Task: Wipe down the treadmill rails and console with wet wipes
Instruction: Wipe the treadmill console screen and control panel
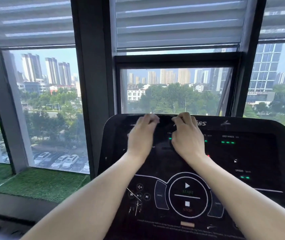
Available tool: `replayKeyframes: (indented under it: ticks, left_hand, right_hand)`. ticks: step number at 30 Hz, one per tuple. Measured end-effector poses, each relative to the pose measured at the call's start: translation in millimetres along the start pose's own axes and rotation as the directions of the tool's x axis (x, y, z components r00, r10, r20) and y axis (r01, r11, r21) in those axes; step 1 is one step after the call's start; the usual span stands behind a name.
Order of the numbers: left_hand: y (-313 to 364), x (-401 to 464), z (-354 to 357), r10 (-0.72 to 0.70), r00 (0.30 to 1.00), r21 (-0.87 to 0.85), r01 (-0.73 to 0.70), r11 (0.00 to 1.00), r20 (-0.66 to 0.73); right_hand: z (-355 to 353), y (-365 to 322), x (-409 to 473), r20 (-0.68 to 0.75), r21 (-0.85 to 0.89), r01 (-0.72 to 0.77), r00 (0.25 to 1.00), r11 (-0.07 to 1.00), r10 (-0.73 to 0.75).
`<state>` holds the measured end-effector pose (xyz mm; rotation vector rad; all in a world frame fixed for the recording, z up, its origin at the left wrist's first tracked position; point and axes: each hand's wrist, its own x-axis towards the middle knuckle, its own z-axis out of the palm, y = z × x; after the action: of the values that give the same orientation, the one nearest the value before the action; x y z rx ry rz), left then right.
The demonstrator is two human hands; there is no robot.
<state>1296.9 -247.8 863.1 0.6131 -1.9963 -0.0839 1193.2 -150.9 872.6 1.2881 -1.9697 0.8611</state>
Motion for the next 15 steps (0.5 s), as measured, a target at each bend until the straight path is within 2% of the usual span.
replayKeyframes:
  ticks: [1, 3, 5, 6, 9, 11, 12, 15]
  left_hand:
    - [10.8, 0.4, 3.1, 0.099, 0.993, 0.012, -0.1, 0.995, 0.063]
    - [14.5, 2.1, 1.6, 0.154, 0.979, 0.01, -0.157, 0.988, 0.134]
    - [-7.8, 2.4, -9.2, 0.07, 0.995, 0.013, -0.071, 0.997, 0.069]
    - [-26.7, 1.9, -15.6, -0.019, 1.0, 0.041, 0.019, 0.999, 0.007]
    - [-76.9, -5.7, -33.1, -0.273, 0.944, 0.123, 0.298, 0.947, -0.187]
    - [-73.9, -9.0, -35.7, -0.341, 0.913, 0.072, 0.364, 0.929, -0.222]
    - [-63.6, -11.4, -32.9, -0.33, 0.923, 0.05, 0.346, 0.937, -0.199]
    - [-36.8, -20.8, -22.5, -0.143, 0.987, 0.039, 0.145, 0.989, -0.068]
  right_hand:
    - [2.5, -3.7, -0.9, -0.001, -0.003, 0.017, 1.0, 1.0, -0.017]
    - [7.9, -9.4, -1.8, -0.018, -0.012, 0.046, 0.999, 0.999, -0.046]
    - [11.6, -14.4, -1.2, -0.024, -0.022, 0.054, 0.998, 0.998, -0.055]
    - [13.0, -16.6, -0.3, -0.019, -0.027, 0.046, 0.999, 0.999, -0.046]
    - [16.8, -22.1, 0.1, -0.029, -0.032, 0.026, 0.999, 0.999, -0.027]
    - [20.1, -27.3, -0.2, -0.026, -0.028, 0.045, 0.999, 0.999, -0.046]
    - [22.2, -31.1, -0.4, -0.008, -0.016, 0.065, 0.998, 0.998, -0.065]
    - [26.5, -46.1, -0.1, 0.03, -0.001, 0.117, 0.993, 0.993, -0.117]
